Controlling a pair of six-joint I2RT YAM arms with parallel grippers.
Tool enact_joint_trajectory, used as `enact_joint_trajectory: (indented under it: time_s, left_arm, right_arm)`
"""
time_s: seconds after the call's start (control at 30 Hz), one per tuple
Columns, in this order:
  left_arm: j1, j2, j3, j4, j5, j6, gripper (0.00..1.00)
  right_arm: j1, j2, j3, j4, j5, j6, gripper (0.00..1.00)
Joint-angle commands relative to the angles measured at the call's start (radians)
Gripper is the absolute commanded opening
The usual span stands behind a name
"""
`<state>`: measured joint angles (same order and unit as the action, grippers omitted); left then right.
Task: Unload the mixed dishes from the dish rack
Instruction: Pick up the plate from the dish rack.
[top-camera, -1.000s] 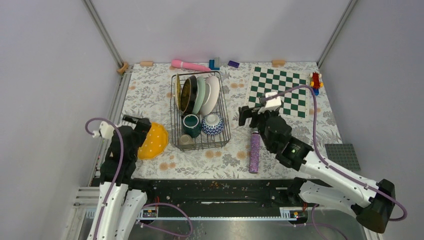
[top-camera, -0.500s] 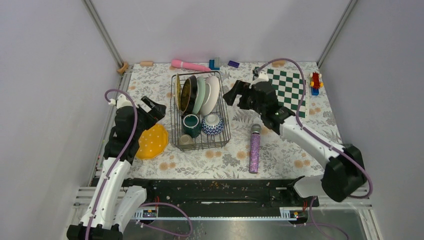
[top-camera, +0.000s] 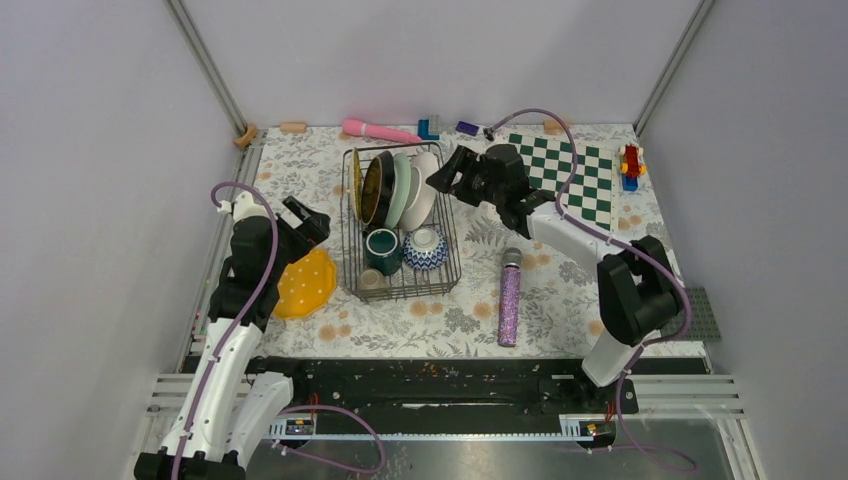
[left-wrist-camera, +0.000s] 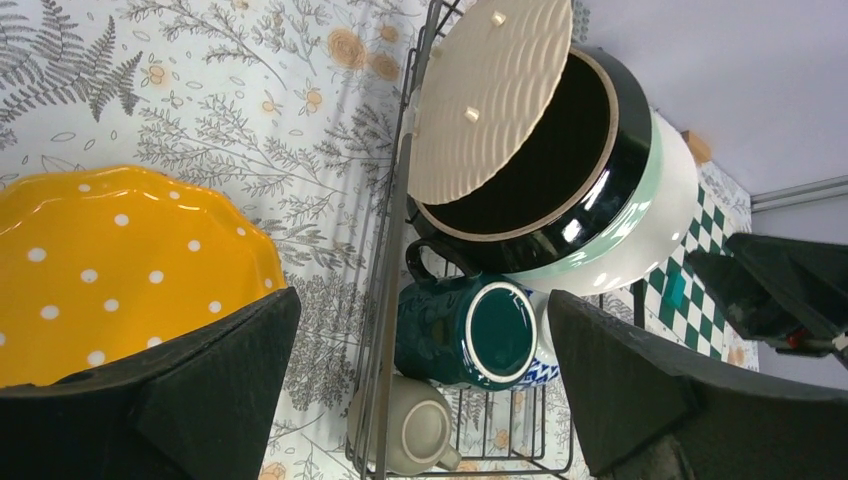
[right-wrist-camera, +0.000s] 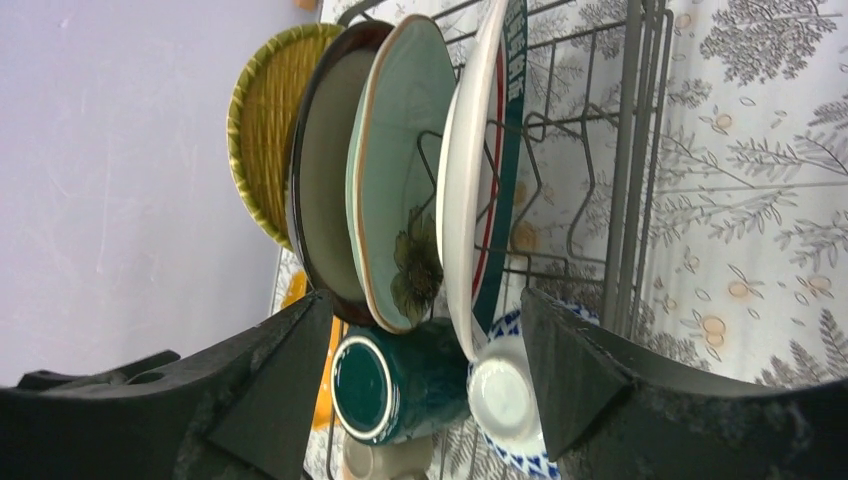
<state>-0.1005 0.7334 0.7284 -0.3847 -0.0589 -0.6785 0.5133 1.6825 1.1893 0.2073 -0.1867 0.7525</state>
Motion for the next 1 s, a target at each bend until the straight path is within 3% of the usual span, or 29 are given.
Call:
enact_joint_trajectory:
  time_s: [0.0, 0.6, 0.97]
  left_arm:
    - [0.004, -0.01, -0.009, 0.065, -0.019, 0.023, 0.99]
    - [0.004, 0.019, -0.029, 0.105, 0.005, 0.013, 0.99]
    - [0.004, 0.037, -0.027, 0.103, 0.005, 0.011, 0.99]
  right_arm:
    - [-0.002, 0.053, 0.071, 0.093, -0.019, 0.043, 0.74]
    - [-0.001, 0.167, 0.142, 0.116, 0.01, 0.057, 0.54]
    - [0.008, 0.212, 0.157, 0.129, -0.013, 0.07, 0.47]
